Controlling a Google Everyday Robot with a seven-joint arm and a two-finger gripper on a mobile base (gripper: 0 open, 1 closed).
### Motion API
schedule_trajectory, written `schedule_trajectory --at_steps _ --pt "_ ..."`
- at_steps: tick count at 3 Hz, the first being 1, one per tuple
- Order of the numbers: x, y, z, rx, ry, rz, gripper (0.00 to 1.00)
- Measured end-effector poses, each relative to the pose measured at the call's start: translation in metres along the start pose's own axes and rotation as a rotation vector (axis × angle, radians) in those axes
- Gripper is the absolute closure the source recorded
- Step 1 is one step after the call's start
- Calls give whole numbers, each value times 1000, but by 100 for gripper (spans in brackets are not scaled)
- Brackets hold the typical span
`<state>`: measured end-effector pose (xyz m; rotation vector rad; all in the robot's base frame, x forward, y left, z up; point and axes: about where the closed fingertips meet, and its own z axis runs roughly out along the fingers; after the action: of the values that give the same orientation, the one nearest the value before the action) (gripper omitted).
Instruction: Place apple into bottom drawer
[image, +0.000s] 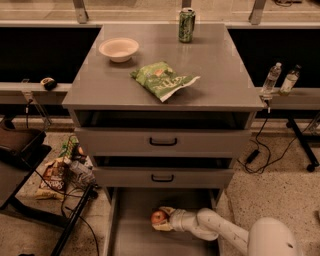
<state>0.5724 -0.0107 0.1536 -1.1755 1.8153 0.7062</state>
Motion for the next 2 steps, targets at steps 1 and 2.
schedule_trajectory --at_steps 1,2 --pt "0 0 0 0 0 0 4" --pt "0 0 0 0 0 0 0"
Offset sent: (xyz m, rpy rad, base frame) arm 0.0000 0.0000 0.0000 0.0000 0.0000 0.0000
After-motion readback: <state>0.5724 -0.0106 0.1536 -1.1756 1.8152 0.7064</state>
